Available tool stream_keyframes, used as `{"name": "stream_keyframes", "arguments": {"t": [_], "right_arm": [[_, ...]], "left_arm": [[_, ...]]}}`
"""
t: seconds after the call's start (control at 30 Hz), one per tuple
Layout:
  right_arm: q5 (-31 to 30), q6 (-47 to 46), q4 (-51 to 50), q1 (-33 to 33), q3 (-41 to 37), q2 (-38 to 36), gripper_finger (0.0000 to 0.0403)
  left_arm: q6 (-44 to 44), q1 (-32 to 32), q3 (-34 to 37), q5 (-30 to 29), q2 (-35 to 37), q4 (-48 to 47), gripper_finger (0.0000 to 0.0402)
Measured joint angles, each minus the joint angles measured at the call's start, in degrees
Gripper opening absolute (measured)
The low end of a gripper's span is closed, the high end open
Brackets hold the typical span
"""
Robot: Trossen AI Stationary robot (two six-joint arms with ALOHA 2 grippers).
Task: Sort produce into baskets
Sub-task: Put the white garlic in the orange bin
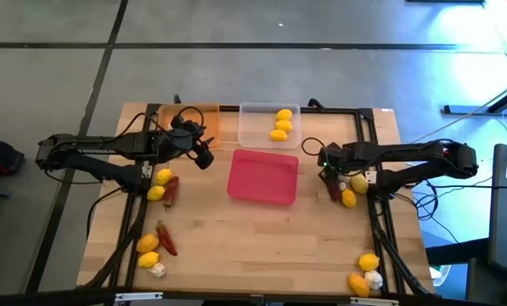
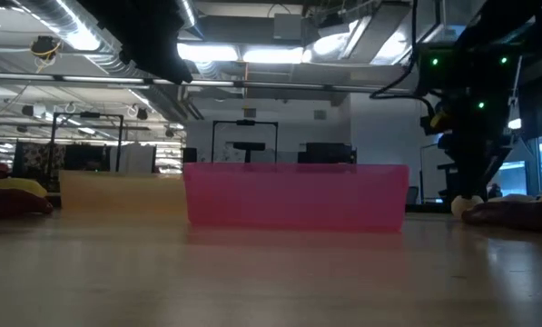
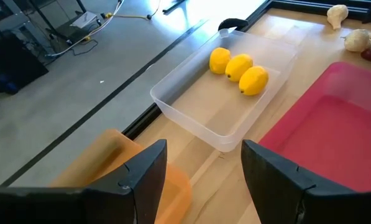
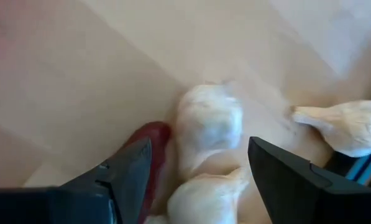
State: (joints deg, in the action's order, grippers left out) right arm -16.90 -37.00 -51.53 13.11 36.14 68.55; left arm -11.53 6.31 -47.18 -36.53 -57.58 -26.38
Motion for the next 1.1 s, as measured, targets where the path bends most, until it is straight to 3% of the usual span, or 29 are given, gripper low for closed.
{"name": "stream_keyframes", "arguments": {"t": [0.37, 0.73, 1.1], "right_arm": [[1.7, 6.8, 9.1, 6.9, -3.9, 4.0, 0.0254], [3.4, 14.3, 14.2, 6.8, -3.9, 4.4, 0.0093], [4.7, 19.2, 16.6, 4.8, 7.3, -6.2, 0.0108]], "left_arm": [[-1.0, 0.0, 0.0, 0.0, 0.0, -1.7, 0.0203], [0.4, -0.7, 0.0, 0.6, -0.2, 0.8, 0.0203], [4.1, -4.5, 0.0, 8.1, -1.5, 11.8, 0.0203]]}}
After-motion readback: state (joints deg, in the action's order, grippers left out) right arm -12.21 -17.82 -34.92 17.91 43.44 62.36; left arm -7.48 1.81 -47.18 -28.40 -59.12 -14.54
